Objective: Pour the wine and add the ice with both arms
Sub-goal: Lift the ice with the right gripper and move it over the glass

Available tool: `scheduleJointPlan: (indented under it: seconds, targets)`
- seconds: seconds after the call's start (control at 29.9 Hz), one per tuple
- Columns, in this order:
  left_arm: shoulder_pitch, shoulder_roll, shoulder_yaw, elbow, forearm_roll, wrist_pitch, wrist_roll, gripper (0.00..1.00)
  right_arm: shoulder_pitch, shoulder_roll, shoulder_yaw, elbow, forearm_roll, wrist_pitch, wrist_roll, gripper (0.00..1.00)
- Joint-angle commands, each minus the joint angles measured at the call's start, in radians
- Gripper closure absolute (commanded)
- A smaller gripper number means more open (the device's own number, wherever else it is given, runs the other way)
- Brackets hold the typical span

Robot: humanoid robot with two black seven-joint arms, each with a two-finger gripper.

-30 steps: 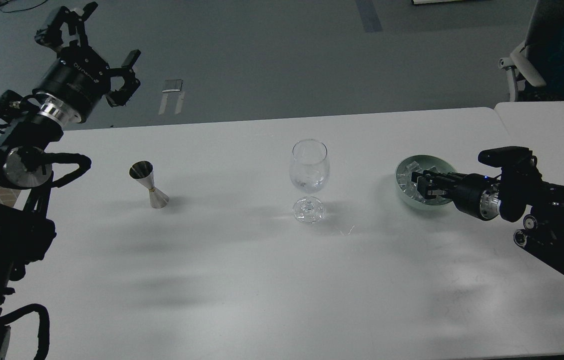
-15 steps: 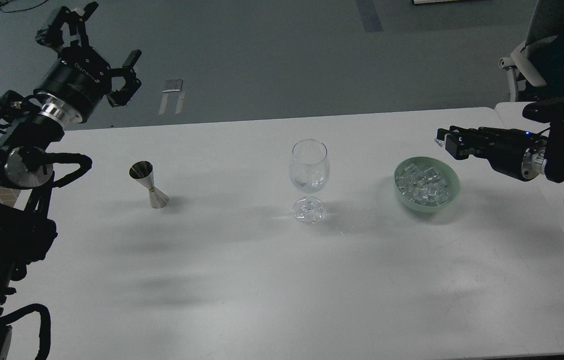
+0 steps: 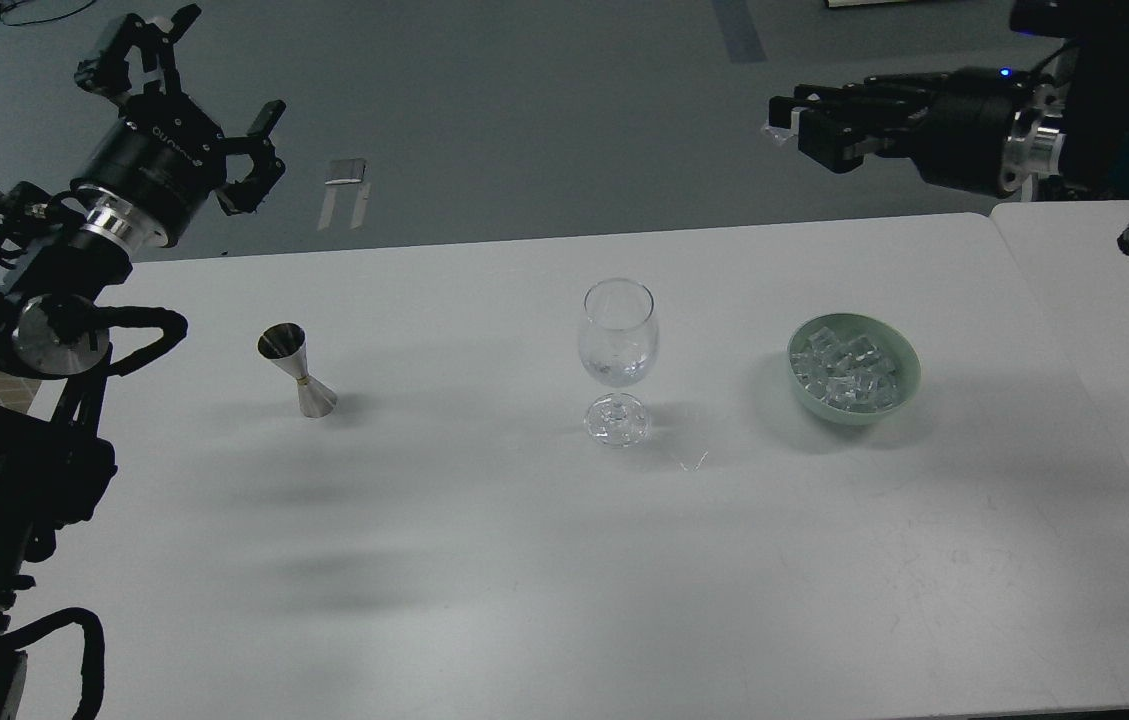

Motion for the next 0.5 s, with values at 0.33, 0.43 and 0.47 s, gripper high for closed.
scheduleJointPlan:
  seconds: [0.33,0.43,0.47]
  targets:
    - [0.001,-0.018,0.007,0.0,0.005,0.004,0.002,0.02,0.257,0.175,-0.326,0.037,0.055,0.057,0.006,0.95]
    - [0.001,-0.016,0.032,0.0,0.005,0.006,0.0,0.02,0.286,0.184,-0.361,0.038,0.07,0.074,0.01,0.95]
    - [0.001,-0.016,0.032,-0.002,0.005,0.006,0.0,0.02,0.296,0.187,-0.368,0.038,0.078,0.077,0.01,0.95]
